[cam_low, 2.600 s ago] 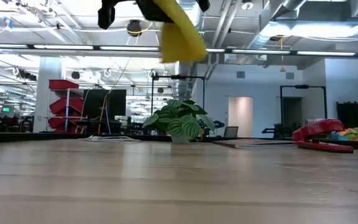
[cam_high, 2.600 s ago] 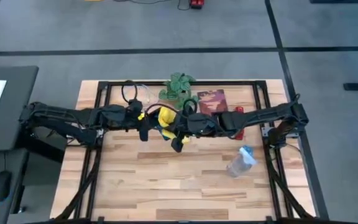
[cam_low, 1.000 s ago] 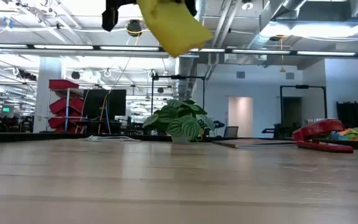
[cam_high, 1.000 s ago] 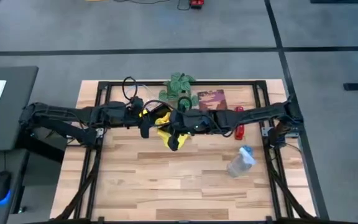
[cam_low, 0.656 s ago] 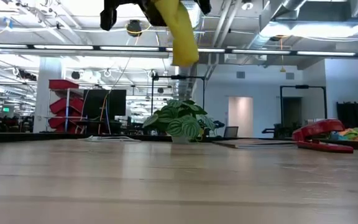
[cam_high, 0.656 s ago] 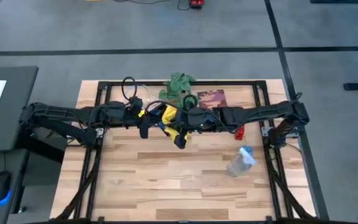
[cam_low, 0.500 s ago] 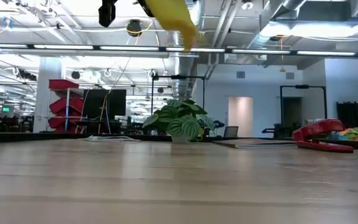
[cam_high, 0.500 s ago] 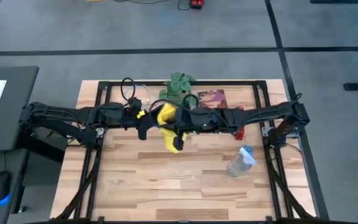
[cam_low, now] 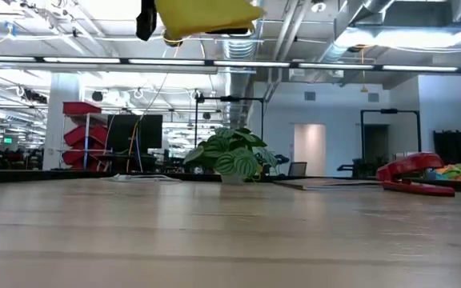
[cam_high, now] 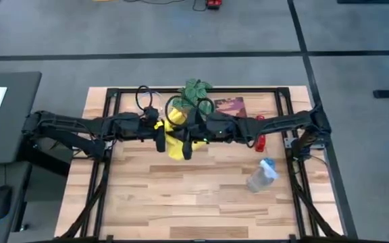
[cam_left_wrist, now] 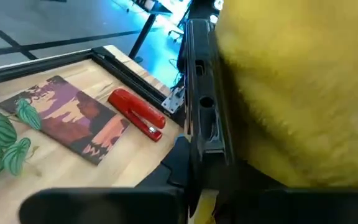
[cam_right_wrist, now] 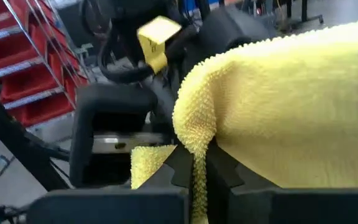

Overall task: Apply microfiber cloth
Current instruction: Wipe the front of the cellphone with the yellow microfiber cloth

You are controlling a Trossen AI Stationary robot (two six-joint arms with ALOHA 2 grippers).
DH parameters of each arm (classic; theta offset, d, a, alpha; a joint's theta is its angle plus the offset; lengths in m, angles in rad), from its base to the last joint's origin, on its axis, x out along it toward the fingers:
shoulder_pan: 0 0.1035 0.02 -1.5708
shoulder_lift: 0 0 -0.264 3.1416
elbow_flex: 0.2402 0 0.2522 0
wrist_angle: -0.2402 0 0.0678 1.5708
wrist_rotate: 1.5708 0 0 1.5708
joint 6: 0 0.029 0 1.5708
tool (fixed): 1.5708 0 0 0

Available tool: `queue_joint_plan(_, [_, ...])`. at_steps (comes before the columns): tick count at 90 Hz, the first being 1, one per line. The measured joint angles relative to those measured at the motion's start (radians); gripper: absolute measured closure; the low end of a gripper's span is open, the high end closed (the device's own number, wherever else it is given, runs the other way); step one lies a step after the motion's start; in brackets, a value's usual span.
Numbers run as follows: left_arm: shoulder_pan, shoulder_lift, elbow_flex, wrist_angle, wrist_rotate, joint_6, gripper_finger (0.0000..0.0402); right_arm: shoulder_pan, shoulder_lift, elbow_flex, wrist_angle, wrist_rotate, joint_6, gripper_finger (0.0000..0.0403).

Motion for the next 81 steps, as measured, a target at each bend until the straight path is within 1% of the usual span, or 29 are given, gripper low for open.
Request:
queue_joint_plan(13, [0.001,0.001,0.000,0.032,-0.002,-0.007,0.0391,0.001,0.000,0.001,-0.056,0.041,0.000,0.0403])
queue_joint_plan(28, [0.003,-0.003,-0.001,0.014,-0.006,-0.005,0.0391,0.005,-0.020,0.001,-0.171,0.113,-0.004,0.0403])
queue_joint_plan(52, [0.002,-0.010,0.004,-0.003,0.001,-0.008,0.0391,0.005,-0.089,-0.004,-0.292,0.156,-0.029,0.0403])
queue_joint_plan(62, [0.002,-0.013,0.006,-0.027,0.022,-0.005,0.0391,0.012,-0.116,-0.005,-0.295,0.162,-0.066,0.0403])
queue_joint_plan(73, [0.001,-0.012,0.005,-0.042,0.038,-0.003,0.0391,0.009,-0.128,-0.005,-0.244,0.150,-0.084,0.0403])
queue_joint_plan(81, [0.001,-0.012,0.005,-0.043,0.054,-0.002,0.0391,-0.004,-0.128,-0.005,-0.209,0.104,-0.087,0.0403])
